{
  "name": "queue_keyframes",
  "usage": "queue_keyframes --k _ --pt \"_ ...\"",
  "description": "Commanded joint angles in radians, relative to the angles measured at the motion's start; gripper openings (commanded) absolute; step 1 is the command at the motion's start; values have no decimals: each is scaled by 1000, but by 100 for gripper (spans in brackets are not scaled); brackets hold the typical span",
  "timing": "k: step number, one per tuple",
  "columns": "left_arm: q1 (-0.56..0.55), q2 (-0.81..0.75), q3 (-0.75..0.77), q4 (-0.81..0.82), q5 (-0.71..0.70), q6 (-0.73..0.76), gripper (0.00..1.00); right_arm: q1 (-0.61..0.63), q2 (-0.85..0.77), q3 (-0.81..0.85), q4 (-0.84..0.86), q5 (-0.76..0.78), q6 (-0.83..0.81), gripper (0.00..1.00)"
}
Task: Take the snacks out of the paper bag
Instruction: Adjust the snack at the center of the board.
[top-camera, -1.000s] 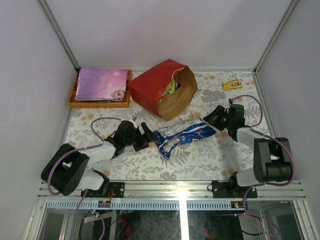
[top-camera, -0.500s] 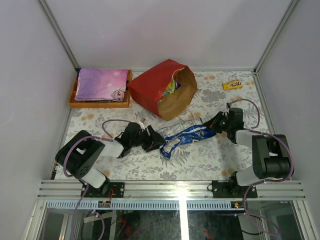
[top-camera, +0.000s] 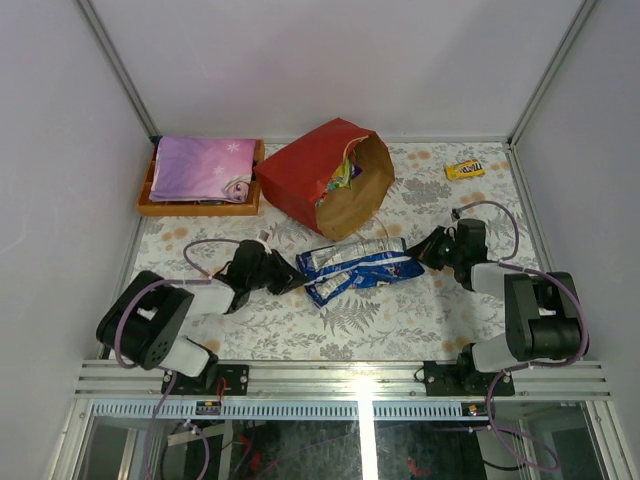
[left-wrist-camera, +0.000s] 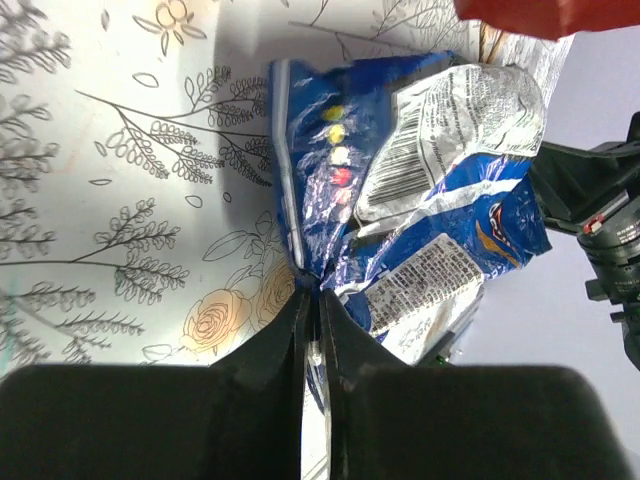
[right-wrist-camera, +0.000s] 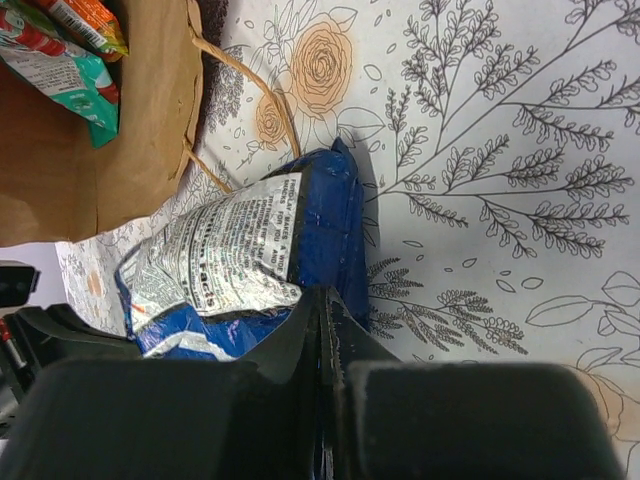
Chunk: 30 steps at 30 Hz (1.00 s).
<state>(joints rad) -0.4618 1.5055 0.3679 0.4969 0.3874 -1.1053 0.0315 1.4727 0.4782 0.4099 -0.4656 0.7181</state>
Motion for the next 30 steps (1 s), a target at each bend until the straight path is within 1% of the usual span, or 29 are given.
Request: queue_keyframes --k 1,6,7,8,9,10,11,12,13,15,18,21,23,25,26,28,29,30 --pt "31 -108 35 -188 -98 112 7 -1 -48 -30 16 13 -9 0" --pt "78 -206 46 -349 -196 187 17 -1 -74 -82 37 44 9 0" --pt "81 -216 53 -368 -212 200 20 -1 -72 -90 48 44 14 0" --pt "81 -220 62 -385 -221 212 26 -1 -68 -96 56 43 17 0" --pt "81 -221 70 -394 -224 217 35 -1 -61 -99 60 41 17 0" --pt "81 -216 72 -389 -213 219 47 -1 -54 -99 66 39 18 0" --pt "80 -208 70 -373 -196 216 57 -1 -49 -98 72 37 19 0" --pt "81 -197 65 -352 -175 207 65 -1 -44 -97 77 34 20 0" --pt "80 -183 58 -324 -154 196 69 -1 -41 -96 81 32 23 0" --pt "80 -153 37 -264 -118 174 73 -1 -34 -93 85 29 24 0" --pt "76 -104 13 -161 -70 143 74 -1 -30 -89 89 26 26 0" --pt "61 -39 29 -123 -53 136 72 -1 -28 -89 90 24 24 0" --pt "44 0 52 -113 -51 137 69 -2 -28 -90 91 22 24 0" --pt "22 39 71 -102 -50 135 65 -1 -29 -91 93 20 27 0" --pt "9 57 81 -94 -47 131 60 -1 -32 -93 94 20 28 0" --pt "-12 86 94 -78 -43 122 47 -1 -39 -96 95 19 31 0" --pt "-19 96 98 -71 -40 117 38 -1 -44 -97 95 19 32 0" --pt "-21 99 98 -66 -37 114 26 -1 -52 -99 94 19 34 0"
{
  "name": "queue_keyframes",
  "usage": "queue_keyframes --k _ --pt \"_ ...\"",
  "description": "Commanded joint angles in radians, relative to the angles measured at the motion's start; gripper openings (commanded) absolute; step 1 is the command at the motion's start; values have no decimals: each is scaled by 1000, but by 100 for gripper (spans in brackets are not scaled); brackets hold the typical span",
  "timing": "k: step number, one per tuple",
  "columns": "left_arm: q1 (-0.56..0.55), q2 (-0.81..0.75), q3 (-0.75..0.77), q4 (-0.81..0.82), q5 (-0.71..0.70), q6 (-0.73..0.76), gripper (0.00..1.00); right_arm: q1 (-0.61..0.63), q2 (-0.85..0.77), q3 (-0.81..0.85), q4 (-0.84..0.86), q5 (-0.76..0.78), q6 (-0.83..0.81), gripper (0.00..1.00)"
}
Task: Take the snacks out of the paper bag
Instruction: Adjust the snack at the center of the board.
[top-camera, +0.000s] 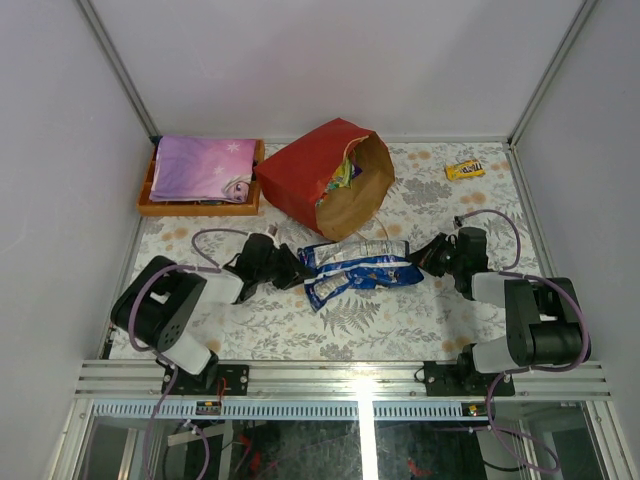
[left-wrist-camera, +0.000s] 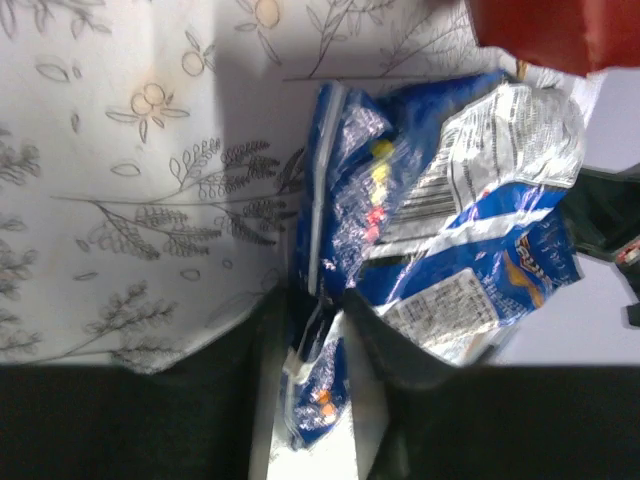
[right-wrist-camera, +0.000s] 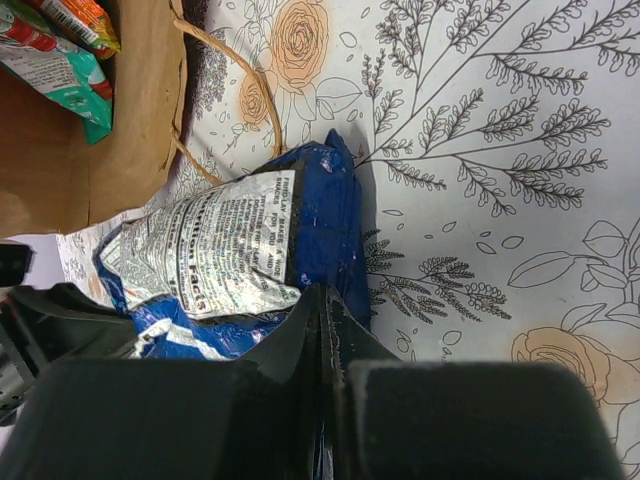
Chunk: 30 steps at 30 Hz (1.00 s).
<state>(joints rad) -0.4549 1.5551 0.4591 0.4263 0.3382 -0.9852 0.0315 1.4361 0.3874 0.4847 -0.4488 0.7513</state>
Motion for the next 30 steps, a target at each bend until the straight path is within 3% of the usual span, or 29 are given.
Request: queue_keyframes --k 1,2,3,8,13,16,18,20,22,25,30 --pt "-28 48 7 3 11 -9 12 -2 -27 -11 19 2 3 0" --pt "-28 41 9 -14 5 -7 2 -1 -41 -15 19 1 5 0" --pt "-26 25 13 -37 -7 3 0 -1 -61 -20 19 1 7 0" --pt "-10 -163 95 -273 -103 106 0 0 -294 -1 -40 -15 -5 0" --pt "-11 -424 320 -547 -205 249 0 15 -526 227 -260 -43 -88 0" --pt "-11 -536 396 -613 -222 284 0 26 -644 299 -294 -61 -107 0" --pt "-11 -575 345 -597 -268 291 0 26 -698 263 -293 -52 -116 0" --pt "-10 -534 193 -540 -326 287 0 26 -679 129 -276 35 -121 0" --pt "6 -402 102 -490 -281 259 0 23 -573 -1 -279 83 -102 0" --pt "2 -259 71 -454 -208 251 0 23 -454 -62 -242 -7 -64 0" --pt "1 -296 114 -519 -300 291 0 22 -461 -43 -261 69 -94 0"
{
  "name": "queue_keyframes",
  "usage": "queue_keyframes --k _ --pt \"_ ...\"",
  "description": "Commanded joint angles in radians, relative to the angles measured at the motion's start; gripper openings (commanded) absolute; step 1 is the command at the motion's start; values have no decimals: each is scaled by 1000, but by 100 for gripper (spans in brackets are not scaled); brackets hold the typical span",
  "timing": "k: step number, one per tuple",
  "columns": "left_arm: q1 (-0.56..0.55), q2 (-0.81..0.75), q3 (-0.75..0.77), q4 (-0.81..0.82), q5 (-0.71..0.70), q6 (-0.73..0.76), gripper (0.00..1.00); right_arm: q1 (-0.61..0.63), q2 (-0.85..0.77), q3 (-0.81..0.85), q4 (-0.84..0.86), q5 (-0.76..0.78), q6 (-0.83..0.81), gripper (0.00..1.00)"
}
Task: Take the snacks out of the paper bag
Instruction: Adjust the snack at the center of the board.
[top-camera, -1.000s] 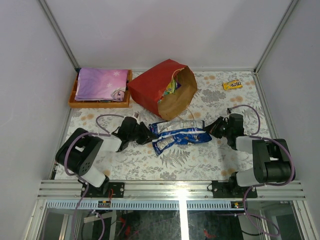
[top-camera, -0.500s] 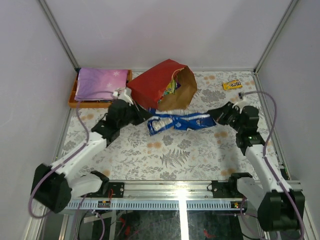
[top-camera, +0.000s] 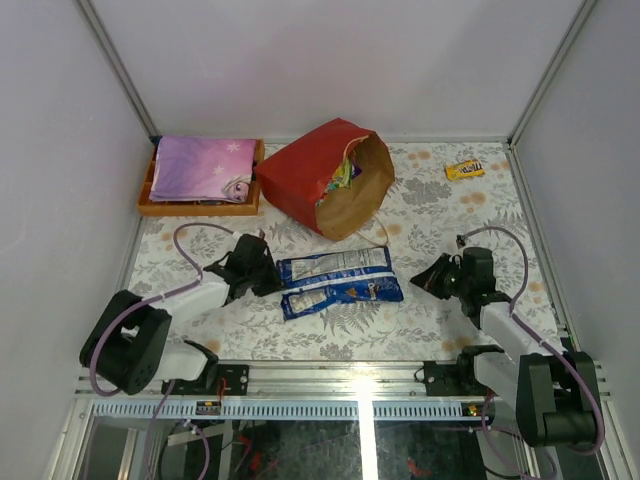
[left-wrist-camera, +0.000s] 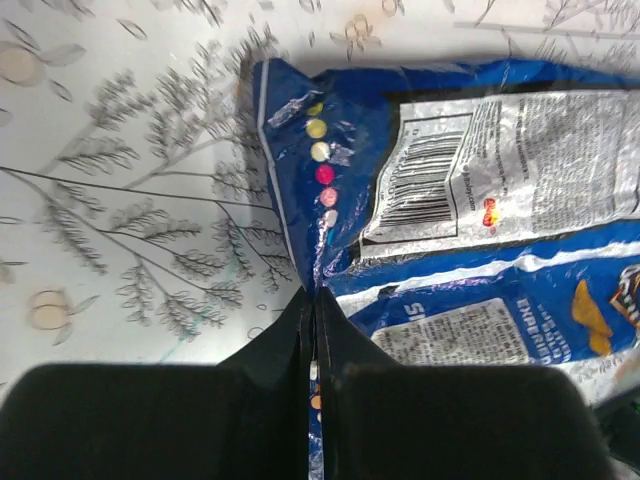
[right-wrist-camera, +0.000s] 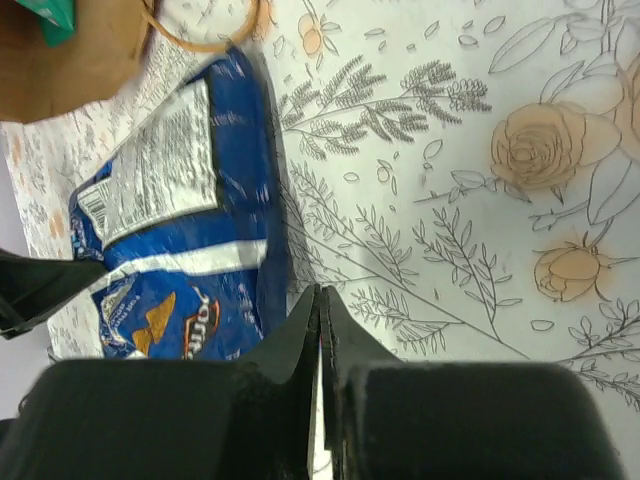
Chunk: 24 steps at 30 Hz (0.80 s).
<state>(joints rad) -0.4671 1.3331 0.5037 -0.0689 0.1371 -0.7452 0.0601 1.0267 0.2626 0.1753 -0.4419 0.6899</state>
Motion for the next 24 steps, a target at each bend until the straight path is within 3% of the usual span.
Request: queue_keyframes --k 1,5,6,8,9,13,15,17,21,24 --pt "13 -79 89 -44 -111 63 0 -6 -47 104 23 68 -54 0" --pt "15 -90 155 -111 -136 93 4 -6 -26 163 -38 101 -97 0" --pt "15 -93 167 -131 -141 99 19 -6 -29 177 -52 104 -105 4" --pt "14 -112 188 -177 -162 102 54 -3 -54 205 -69 95 -128 21" --pt "13 -131 195 -198 -177 101 66 8 -77 223 -82 107 -142 26" --pt "-64 -221 259 -248 -260 133 85 205 -141 349 -193 321 -265 31" --pt "-177 -193 342 -298 -347 170 83 266 -98 389 -177 297 -282 30" --pt "-266 -113 404 -308 -360 186 71 292 -32 386 -111 209 -259 22" --pt "-306 11 358 -119 -166 140 41 362 122 345 28 113 -153 2" --pt "-313 101 304 21 -104 101 39 394 238 287 157 66 -57 0"
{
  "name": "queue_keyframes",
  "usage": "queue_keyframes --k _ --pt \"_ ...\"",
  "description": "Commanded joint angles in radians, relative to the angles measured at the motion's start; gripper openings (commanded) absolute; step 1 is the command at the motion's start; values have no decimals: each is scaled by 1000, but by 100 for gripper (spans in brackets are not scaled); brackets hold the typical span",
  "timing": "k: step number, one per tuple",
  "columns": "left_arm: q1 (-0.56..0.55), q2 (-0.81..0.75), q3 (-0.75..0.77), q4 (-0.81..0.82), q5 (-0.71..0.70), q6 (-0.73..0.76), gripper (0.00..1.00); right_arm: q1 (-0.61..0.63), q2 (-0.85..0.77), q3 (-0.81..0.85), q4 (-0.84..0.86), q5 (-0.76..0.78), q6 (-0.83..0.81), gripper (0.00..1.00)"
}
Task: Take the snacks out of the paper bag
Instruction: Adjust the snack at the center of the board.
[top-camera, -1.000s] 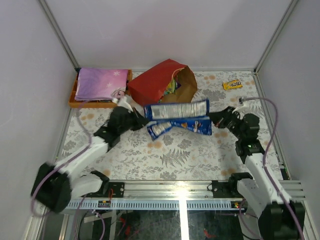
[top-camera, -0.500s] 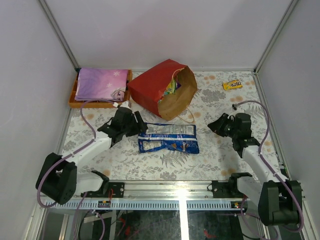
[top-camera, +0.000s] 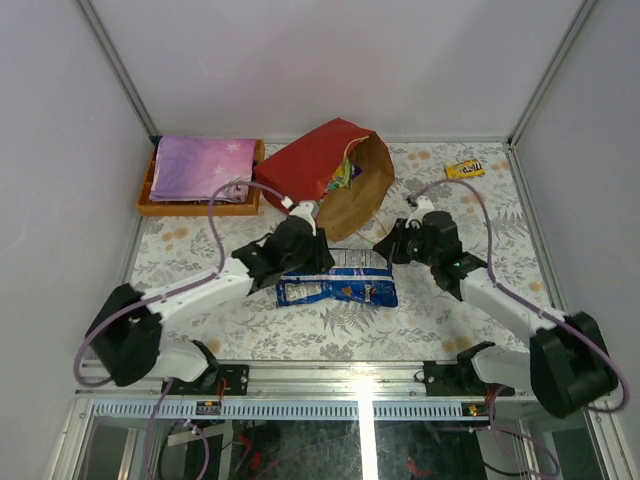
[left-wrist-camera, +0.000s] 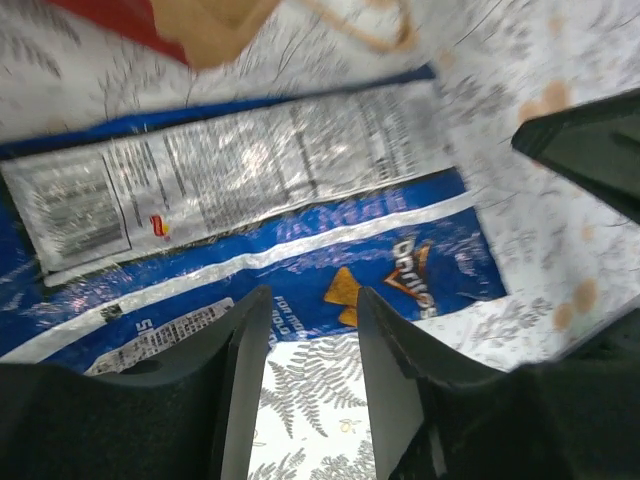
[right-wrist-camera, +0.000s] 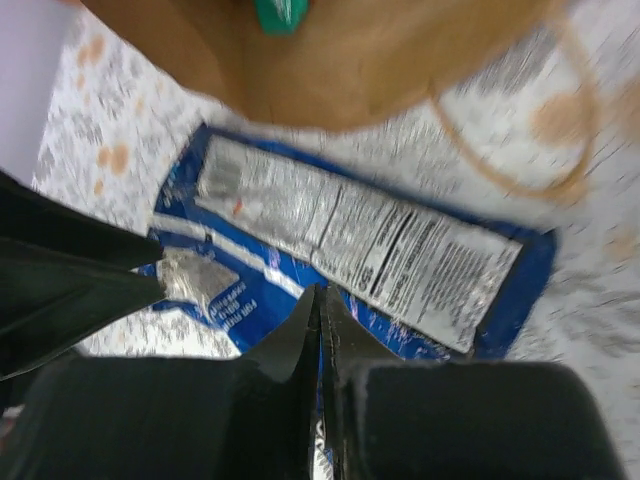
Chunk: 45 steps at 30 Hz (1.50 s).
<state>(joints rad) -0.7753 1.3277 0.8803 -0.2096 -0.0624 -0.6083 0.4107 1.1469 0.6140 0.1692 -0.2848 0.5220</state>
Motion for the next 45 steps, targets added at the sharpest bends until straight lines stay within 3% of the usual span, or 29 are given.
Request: queue_keyframes --k 1,6,14,18,23,25,28,32,38,45 --pt "-5 137 -85 182 91 -40 39 44 156 -92 215 -111 143 0" --pt "-7 195 -155 221 100 -63 38 44 299 -134 264 -111 173 0" --pt "-9 70 -317 124 25 -80 39 -30 316 -134 120 18 112 0" --pt "-7 52 -357 49 -51 -106 40 -136 293 -210 157 9 160 0" --pt "-8 31 -362 35 -40 -115 42 -139 143 -220 98 78 125 8" --pt "-9 11 -353 57 -13 -113 45 -93 76 -194 94 90 110 10" --pt "-8 11 -324 69 -1 -99 47 74 33 -98 69 185 81 9" --pt "-8 55 -296 64 -8 -88 47 204 114 -35 146 124 112 2" --pt "-8 109 -304 96 -16 -110 45 255 296 -101 265 18 174 0" --pt "-7 146 -286 93 -39 -117 44 257 303 -224 251 13 164 0"
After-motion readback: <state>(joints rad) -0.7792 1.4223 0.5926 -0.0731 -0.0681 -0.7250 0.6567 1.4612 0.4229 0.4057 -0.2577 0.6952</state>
